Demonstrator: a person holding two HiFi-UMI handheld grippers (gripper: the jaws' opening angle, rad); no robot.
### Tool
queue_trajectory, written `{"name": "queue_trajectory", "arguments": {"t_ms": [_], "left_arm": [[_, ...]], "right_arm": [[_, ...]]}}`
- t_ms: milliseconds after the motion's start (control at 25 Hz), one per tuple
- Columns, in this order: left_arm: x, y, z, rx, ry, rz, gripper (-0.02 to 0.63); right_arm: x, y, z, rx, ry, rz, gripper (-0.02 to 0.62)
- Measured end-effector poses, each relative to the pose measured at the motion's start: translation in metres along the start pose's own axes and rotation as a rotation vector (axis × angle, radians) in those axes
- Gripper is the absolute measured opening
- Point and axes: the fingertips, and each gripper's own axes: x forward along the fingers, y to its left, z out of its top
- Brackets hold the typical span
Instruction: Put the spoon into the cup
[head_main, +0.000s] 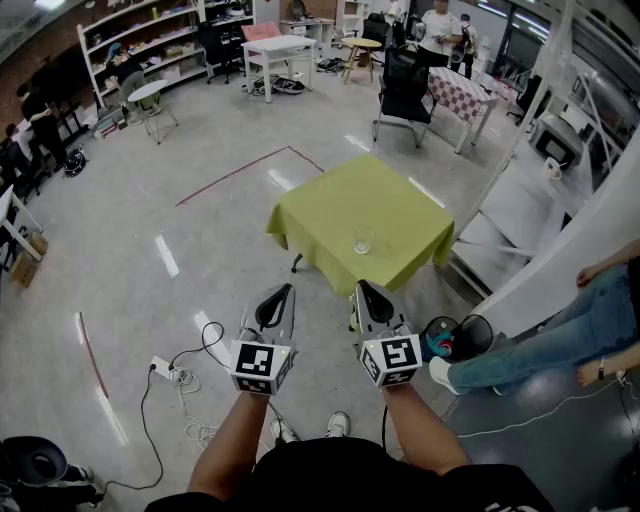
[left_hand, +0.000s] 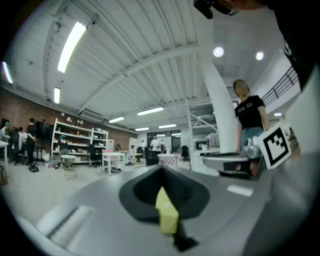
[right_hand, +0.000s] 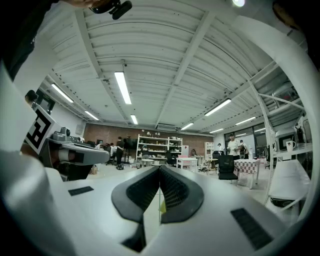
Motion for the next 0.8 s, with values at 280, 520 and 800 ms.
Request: {"name": "queue_trajectory", "arguments": {"t_ms": [280, 520, 800], "left_arm": [[0.003, 0.001, -0.005, 0.001, 0.004, 0.010, 0.006], [0.010, -0.003, -0.008, 0.006, 0.013, 0.007, 0.006], [0.015, -0.002, -0.009, 0.017, 0.051, 0.011, 0.006]], "right_arm": [[0.003, -0.001, -0.004, -0.017, 0.007, 0.002, 0.011], [0.005, -0.008, -0.007, -0.007, 0.005, -0.001, 0.011], [0.007, -0.014, 0.000, 0.013, -0.033, -0.007, 0.011]]}}
